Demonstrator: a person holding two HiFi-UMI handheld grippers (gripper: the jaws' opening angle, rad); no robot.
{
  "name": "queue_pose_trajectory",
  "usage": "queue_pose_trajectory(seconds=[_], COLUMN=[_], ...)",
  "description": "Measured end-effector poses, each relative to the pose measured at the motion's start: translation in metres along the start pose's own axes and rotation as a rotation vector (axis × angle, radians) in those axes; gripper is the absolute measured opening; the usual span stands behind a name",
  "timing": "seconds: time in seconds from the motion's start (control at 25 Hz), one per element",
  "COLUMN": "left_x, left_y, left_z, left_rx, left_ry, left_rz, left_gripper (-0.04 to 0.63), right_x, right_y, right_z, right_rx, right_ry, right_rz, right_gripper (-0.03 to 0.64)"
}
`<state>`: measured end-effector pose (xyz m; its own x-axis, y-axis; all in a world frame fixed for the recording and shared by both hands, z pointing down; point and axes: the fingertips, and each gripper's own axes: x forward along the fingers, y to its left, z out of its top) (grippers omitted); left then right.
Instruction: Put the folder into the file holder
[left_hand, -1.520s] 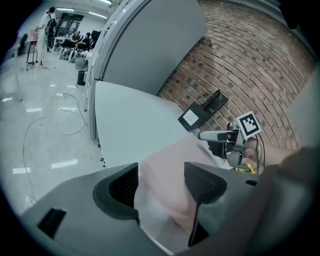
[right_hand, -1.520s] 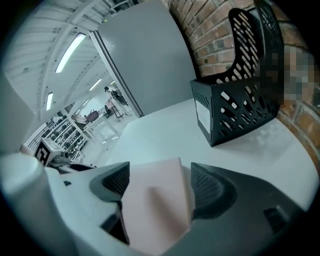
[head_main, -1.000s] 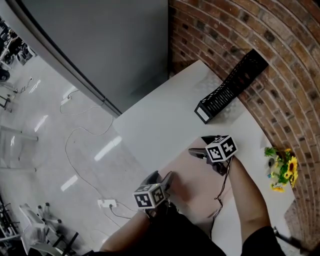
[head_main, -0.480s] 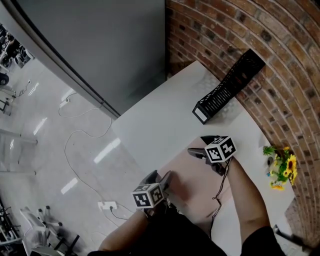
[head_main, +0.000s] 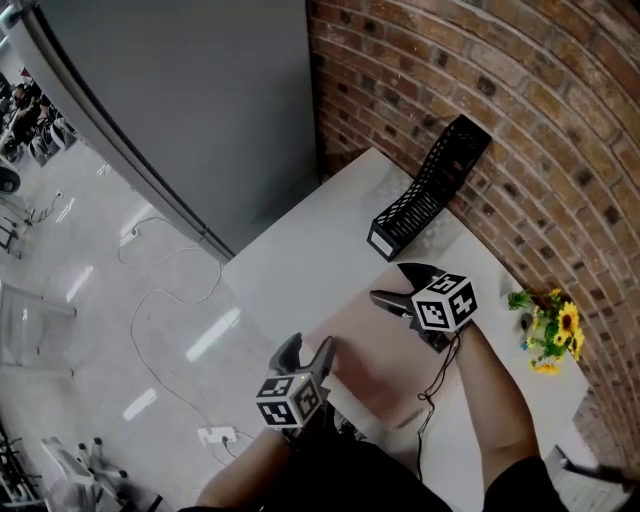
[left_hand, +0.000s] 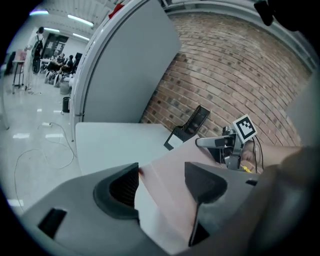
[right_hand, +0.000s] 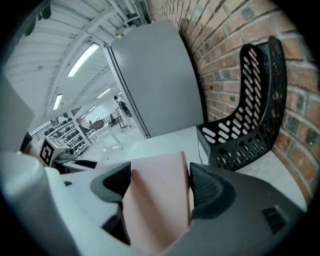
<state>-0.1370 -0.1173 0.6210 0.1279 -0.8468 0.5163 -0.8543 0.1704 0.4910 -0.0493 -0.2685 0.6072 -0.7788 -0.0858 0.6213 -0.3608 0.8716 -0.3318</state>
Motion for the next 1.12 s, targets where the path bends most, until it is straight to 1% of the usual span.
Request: queue_pose_trajectory(seconds=[0.32,0.6,0.76,0.88,1.04,1.12], left_x=[-0.026,-0.048,-0.066,-0.078,-0.090,-0.096], left_y=[-0.047,-0.093,-0.123,-0.142,-0.160,-0.167], left_z=[0.070,0.110,0.116,0.119,0.110,0.104], left_rx=[0.195,0.366,0.447,0.501,0.531,0.545], left_ry=[-0.173,-0.311,-0.367,-0.402,-0.412,-0.414], left_rz=[-0.032,-0.071,-0.095,-0.119,-0.154,-0.171], left_gripper=[0.281,0.281,0.281,0.281,0.281,0.281], right_x=[-0.070,-0.129,-0.159,-0.178,-0.198,-0.208], right_y=[0.016,0.027,0.036,0.041,0.048,0.052], right_z=[0.052,0.073,0.068,0.063,0.048,0.042], right_rx=[-0.042,-0.080,-0.087,-0.066,-0.020,0.034], right_ry=[-0.192,-0.333,-0.364,-0.386,-0.413,-0.448], right_rz=[-0.051,-0.103,-0.114,-0.124,-0.129,-0.113], right_gripper=[0.374,0.377,0.379,0.390,0.407,0.422])
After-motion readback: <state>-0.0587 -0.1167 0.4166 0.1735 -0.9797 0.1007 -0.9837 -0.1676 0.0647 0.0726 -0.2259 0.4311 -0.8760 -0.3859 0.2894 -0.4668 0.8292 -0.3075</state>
